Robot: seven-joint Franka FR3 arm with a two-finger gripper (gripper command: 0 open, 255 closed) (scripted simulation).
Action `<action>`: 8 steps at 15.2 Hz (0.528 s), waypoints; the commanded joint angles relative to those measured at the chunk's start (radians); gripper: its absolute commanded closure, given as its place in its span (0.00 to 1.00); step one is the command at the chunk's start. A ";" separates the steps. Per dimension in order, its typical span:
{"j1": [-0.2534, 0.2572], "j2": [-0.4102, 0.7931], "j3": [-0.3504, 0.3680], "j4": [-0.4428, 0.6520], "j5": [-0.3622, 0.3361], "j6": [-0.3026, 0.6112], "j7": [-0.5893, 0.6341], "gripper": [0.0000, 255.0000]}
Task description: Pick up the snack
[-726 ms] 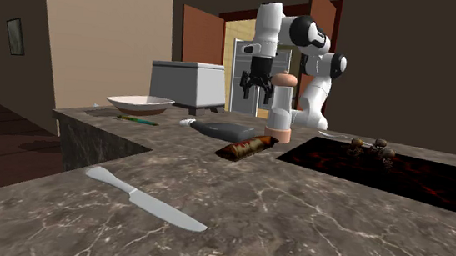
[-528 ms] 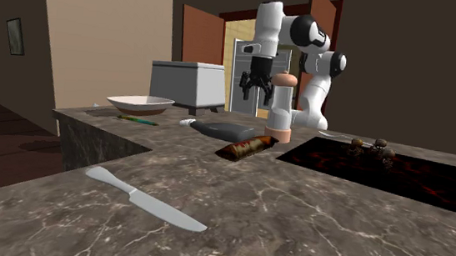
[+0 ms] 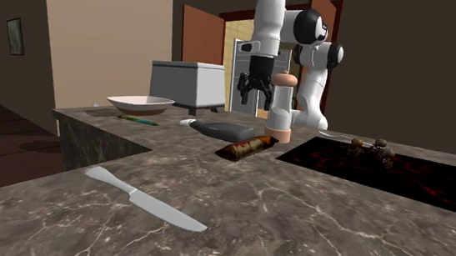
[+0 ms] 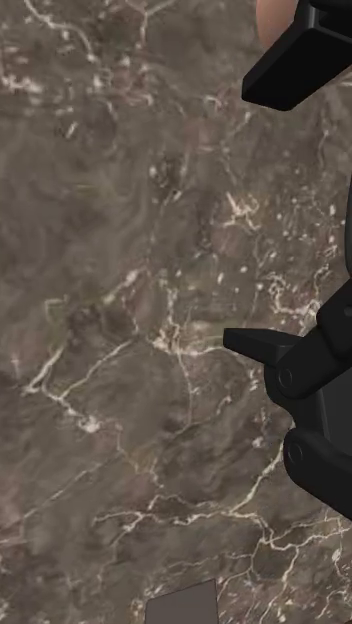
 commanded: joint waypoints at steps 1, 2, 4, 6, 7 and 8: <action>0.006 0.067 0.021 0.045 0.010 0.022 0.031 0.00; 0.010 0.102 0.031 0.073 0.013 0.029 0.046 0.00; 0.015 0.172 0.050 0.132 0.017 0.040 0.075 0.00; 0.021 0.244 0.068 0.196 0.018 0.048 0.104 0.00; 0.024 0.280 0.077 0.230 0.017 0.050 0.118 0.00; 0.027 0.317 0.085 0.265 0.016 0.051 0.133 0.00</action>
